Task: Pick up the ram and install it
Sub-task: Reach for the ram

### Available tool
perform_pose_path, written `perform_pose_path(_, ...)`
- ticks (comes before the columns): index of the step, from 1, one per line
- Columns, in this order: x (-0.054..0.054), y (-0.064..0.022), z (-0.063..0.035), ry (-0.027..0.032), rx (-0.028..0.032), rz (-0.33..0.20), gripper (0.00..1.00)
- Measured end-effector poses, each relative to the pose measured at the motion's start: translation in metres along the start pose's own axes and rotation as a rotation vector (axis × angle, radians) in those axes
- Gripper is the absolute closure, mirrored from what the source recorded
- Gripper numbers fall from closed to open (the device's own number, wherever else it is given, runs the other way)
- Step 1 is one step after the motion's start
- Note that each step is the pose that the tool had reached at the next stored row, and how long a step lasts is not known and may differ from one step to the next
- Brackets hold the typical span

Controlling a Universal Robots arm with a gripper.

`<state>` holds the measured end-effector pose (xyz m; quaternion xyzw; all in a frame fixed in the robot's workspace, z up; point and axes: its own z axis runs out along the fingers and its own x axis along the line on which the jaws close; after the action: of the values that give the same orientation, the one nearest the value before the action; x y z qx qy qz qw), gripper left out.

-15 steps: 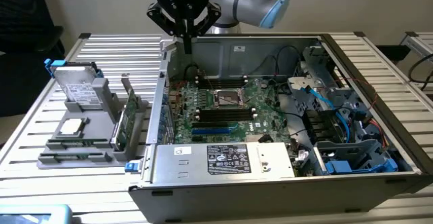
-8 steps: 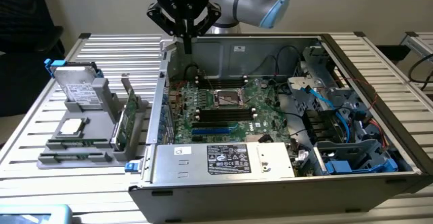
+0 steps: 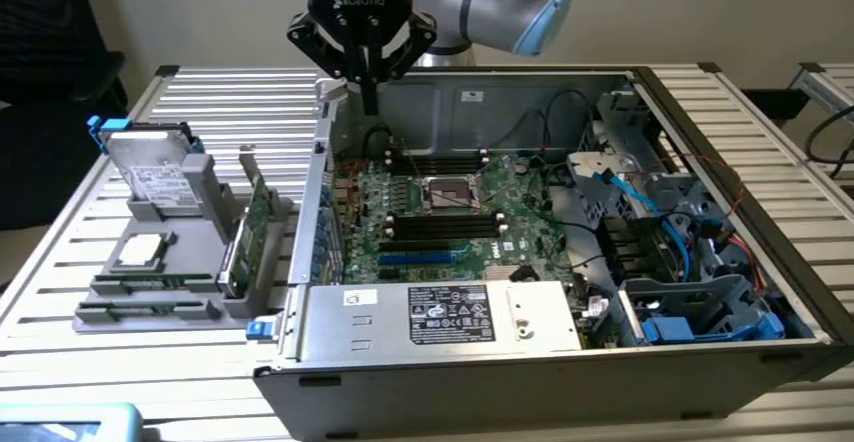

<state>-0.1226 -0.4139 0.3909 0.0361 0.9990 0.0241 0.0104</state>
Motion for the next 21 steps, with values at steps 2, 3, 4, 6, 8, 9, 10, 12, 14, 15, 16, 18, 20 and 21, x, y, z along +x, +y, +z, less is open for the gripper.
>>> perform_pose_path(2, 0.002, -0.0007, 0.0013, -0.0002, -0.0001, 0.003, 0.89)
perform_pose_path(3, 0.003, -0.0009, 0.0020, -0.0003, 0.0000, 0.005, 0.89)
perform_pose_path(4, 0.005, -0.0011, 0.0027, -0.0004, 0.0001, 0.008, 0.89)
perform_pose_path(6, 0.009, -0.0017, 0.0040, -0.0005, 0.0002, 0.009, 0.89)
perform_pose_path(8, 0.015, -0.0022, 0.0049, -0.0005, 0.0002, 0.010, 0.89)
perform_pose_path(9, 0.018, -0.0026, 0.0053, -0.0005, 0.0003, 0.010, 0.89)
perform_pose_path(10, 0.020, -0.0029, 0.0057, -0.0005, 0.0003, 0.010, 0.89)
perform_pose_path(12, 0.025, -0.0034, 0.0069, -0.0007, 0.0001, 0.012, 0.89)
perform_pose_path(14, 0.028, -0.0041, 0.0087, -0.0007, 0.0003, 0.015, 0.89)
perform_pose_path(15, 0.029, -0.0046, 0.0097, -0.0007, 0.0005, 0.016, 0.89)
perform_pose_path(16, 0.031, -0.0053, 0.0106, -0.0007, 0.0005, 0.016, 0.89)
perform_pose_path(18, 0.034, -0.0072, 0.0124, -0.0008, 0.0004, 0.016, 0.89)
perform_pose_path(20, 0.039, -0.0095, 0.0135, -0.0008, 0.0004, 0.016, 0.89)
perform_pose_path(21, 0.041, -0.0105, 0.0139, -0.0008, 0.0004, 0.016, 0.89)
